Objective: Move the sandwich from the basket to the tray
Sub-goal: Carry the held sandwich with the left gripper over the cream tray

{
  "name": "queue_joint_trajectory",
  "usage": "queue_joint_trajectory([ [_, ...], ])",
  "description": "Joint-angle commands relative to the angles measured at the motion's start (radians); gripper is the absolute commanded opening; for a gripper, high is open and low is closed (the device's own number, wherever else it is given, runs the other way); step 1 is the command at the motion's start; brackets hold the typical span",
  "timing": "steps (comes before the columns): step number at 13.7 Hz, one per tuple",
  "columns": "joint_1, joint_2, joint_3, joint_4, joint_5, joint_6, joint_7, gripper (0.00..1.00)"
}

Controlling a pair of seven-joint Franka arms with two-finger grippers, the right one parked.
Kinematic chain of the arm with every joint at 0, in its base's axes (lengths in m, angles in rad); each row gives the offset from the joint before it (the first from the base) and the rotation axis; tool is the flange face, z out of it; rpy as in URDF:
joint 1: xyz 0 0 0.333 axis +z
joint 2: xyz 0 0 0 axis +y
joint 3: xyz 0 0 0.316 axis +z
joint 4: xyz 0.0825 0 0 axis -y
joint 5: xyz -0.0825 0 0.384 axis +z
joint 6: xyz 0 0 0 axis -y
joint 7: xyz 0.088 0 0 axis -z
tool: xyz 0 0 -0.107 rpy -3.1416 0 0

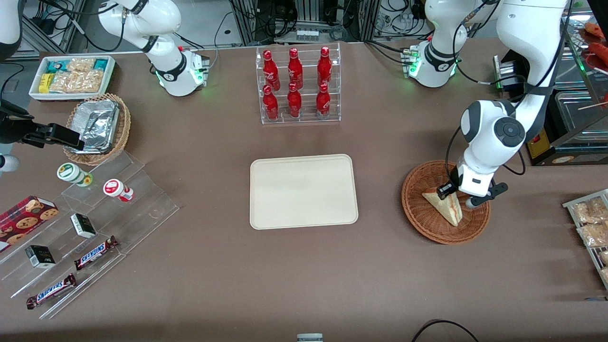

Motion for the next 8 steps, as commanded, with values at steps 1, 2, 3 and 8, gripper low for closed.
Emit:
queue_joint_trajectory([
  [1,-0.001,-0.089,0.002,0.038,0.016,-0.126,-0.015,0.0],
  [2,-0.003,-0.106,0.002,0.069,0.017,-0.184,-0.015,0.0],
  [3,-0.011,-0.123,-0.001,0.109,0.017,-0.253,-0.015,0.0],
  [8,-0.029,-0.131,-0.125,0.328,0.047,-0.515,-0.028,0.0],
])
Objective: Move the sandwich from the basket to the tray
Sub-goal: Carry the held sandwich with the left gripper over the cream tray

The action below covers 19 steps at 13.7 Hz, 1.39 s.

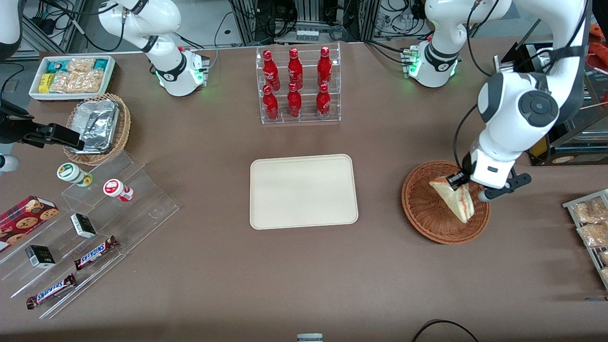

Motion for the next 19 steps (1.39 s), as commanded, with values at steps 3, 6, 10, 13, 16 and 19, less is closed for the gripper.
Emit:
queue_joint_trajectory([
  [3,-0.05,0.045,-0.136,0.172,0.023,-0.148,-0.065,0.0],
  [6,-0.154,0.097,-0.156,0.229,0.026,-0.161,-0.089,0.0],
  [10,-0.33,0.255,-0.156,0.361,0.153,-0.162,-0.261,0.0],
  [13,-0.435,0.406,-0.155,0.487,0.216,-0.164,-0.335,0.0],
  [16,-0.481,0.506,-0.155,0.541,0.285,-0.153,-0.339,0.0],
  [19,-0.525,0.571,-0.155,0.591,0.287,-0.148,-0.335,0.0],
])
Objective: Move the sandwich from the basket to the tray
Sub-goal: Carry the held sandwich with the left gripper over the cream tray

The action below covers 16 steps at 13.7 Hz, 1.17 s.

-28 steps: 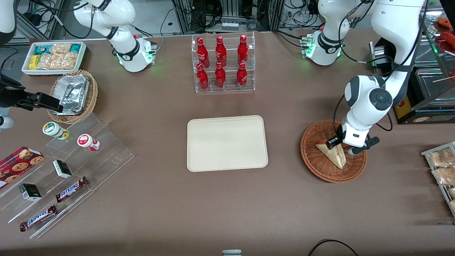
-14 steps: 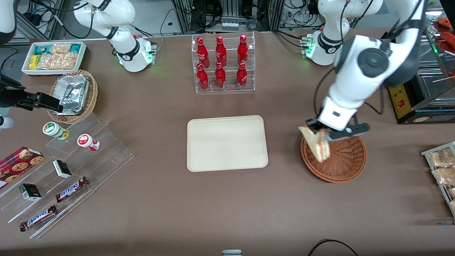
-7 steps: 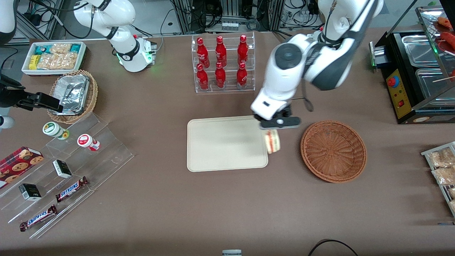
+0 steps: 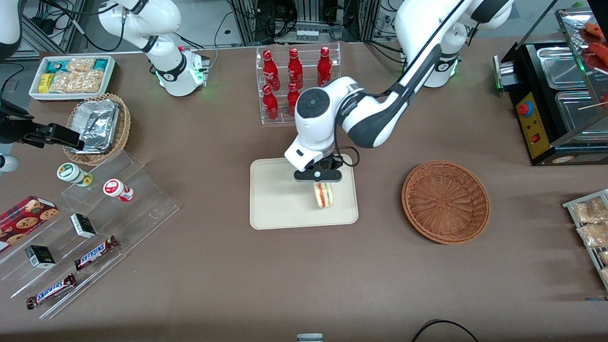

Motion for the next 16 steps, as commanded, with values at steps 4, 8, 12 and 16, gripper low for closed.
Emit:
queue_joint_trajectory([
  [4,-0.07,0.103,0.008,0.076,0.023,0.08,-0.008,0.0],
  [8,-0.089,0.151,0.013,0.078,0.051,0.137,-0.012,0.0],
  [12,-0.09,0.181,0.014,0.078,0.074,0.156,-0.012,0.0],
  [16,-0.09,0.189,0.014,0.076,0.076,0.16,-0.016,0.99],
])
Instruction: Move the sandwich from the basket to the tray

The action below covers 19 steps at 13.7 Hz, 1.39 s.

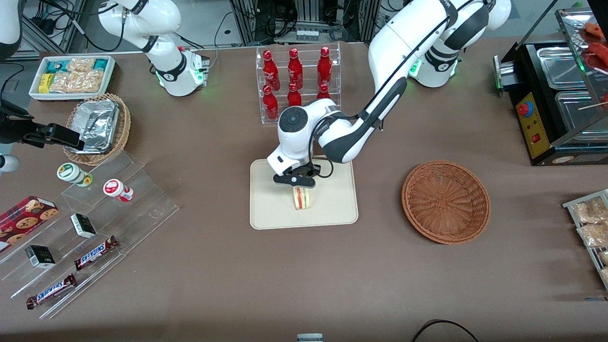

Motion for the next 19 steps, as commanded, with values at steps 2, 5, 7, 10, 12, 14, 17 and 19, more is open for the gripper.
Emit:
queue_joint_trajectory([
  [2,-0.015,-0.004,0.012,0.037,0.022,-0.01,-0.026,0.99],
  [5,-0.005,-0.085,0.015,0.038,0.014,-0.06,-0.098,0.99],
  [7,0.041,-0.16,0.014,0.034,0.01,-0.094,-0.153,0.99],
  [10,0.115,-0.275,0.012,0.029,-0.035,-0.218,-0.186,0.99],
  [12,0.165,-0.36,0.012,0.028,-0.088,-0.285,-0.18,0.99],
  [14,0.244,-0.426,0.008,0.026,-0.125,-0.354,-0.139,0.99],
  [17,0.34,-0.524,0.011,0.023,-0.177,-0.509,0.051,0.99],
  [19,0.408,-0.573,0.012,0.008,-0.19,-0.56,0.169,0.99],
])
